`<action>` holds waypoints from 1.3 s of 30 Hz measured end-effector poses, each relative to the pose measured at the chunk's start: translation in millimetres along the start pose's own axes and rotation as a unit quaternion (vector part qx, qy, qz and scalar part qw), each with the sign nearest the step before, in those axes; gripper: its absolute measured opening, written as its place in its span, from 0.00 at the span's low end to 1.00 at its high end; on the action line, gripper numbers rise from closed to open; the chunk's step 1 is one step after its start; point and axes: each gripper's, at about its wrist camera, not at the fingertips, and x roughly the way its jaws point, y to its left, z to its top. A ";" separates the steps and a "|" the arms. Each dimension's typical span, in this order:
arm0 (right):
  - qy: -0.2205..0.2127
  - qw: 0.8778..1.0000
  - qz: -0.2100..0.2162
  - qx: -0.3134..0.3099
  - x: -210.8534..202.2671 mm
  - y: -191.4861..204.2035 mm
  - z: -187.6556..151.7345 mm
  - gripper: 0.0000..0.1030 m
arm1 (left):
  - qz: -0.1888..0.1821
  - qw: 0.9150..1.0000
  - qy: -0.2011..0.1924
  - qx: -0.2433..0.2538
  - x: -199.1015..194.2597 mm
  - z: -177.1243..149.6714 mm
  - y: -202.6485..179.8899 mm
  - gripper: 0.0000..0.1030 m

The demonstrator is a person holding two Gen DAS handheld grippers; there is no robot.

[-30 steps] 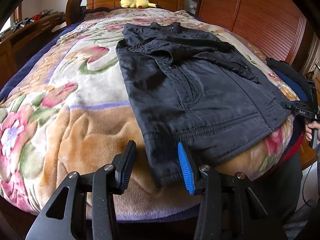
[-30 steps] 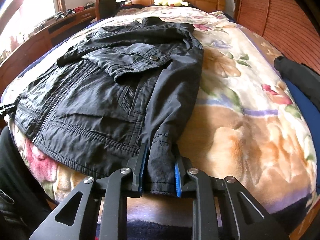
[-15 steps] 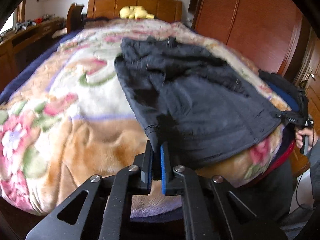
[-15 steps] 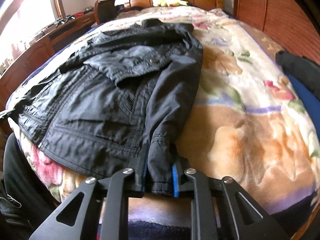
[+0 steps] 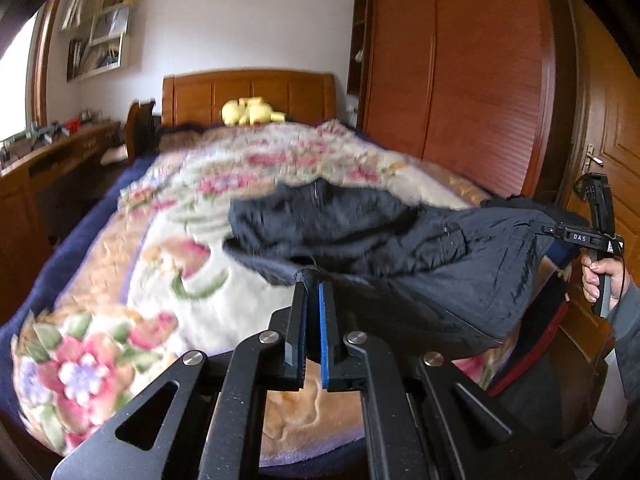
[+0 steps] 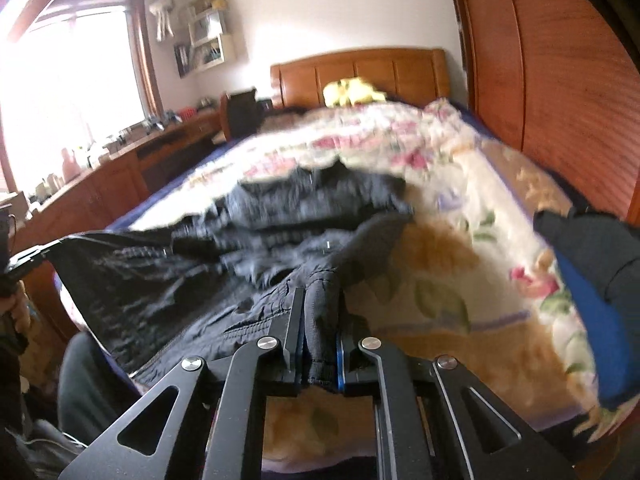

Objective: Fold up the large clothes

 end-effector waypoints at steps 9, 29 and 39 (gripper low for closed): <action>-0.077 0.997 0.000 -0.031 -99.9 20.8 22.8 0.10 | 0.015 0.997 -0.068 0.032 -72.5 33.3 -11.9 0.05; -0.011 1.000 -0.020 -0.007 17.6 -21.4 -7.8 0.10 | 0.025 1.000 -0.011 0.009 69.0 40.8 19.6 0.05; -0.016 0.997 -0.079 -0.012 137.7 -52.3 84.3 0.11 | 0.079 0.997 -0.011 -0.012 161.6 101.9 56.9 0.05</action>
